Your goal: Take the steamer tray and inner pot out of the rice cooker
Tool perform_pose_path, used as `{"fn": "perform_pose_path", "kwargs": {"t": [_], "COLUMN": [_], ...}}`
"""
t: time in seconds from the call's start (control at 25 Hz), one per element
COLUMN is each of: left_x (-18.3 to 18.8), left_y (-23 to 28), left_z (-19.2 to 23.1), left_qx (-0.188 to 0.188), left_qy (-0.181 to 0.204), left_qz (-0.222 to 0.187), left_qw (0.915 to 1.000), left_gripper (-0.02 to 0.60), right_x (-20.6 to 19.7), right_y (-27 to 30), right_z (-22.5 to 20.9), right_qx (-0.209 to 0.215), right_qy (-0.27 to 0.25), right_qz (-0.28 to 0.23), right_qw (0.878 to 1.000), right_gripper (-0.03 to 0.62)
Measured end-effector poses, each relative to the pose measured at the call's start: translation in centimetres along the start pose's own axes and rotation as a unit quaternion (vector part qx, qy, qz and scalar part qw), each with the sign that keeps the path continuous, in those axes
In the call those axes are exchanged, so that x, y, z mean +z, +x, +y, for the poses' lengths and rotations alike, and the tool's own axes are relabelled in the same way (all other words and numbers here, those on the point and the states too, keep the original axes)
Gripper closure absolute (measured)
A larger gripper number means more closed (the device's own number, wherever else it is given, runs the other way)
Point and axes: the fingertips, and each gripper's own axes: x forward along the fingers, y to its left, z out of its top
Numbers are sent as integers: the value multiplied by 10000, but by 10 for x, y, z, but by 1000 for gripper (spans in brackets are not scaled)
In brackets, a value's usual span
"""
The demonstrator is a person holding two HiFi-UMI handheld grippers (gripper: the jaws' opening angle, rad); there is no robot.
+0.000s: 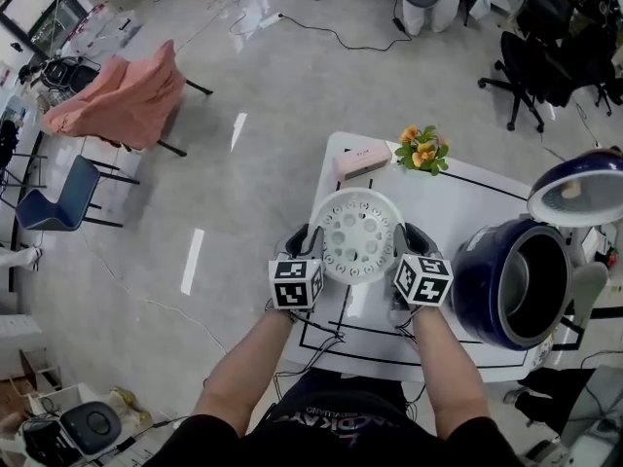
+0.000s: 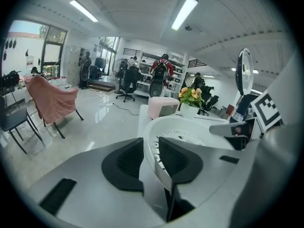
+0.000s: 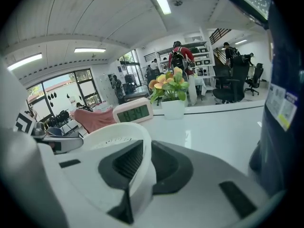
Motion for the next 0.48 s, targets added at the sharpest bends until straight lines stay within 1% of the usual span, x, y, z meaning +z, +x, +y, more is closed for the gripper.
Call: {"fn": "perform_pose_path", "kwargs": {"t": [0.28,0.44,0.48], "left_x": [1,7,10], "left_y": [4,0,-2], "left_z": [-1,-6,-8], "left_qx": [-94,-208,-223], "left_qy": [52,202,235], "left_qz": [-8,-83,-124], "left_qw": [9999,9995,9994], "left_gripper": [463,382,370], "right_x": [-4,3,7], "right_y": [4,0,-3], "right_z": [-2,-2,-2], "right_qx": [47,26,23], "right_qy": [141,66,47], "right_qz": [66,-64,-123], "right_qw": [9999,10000,9999], "right_gripper": [537,534,529]}}
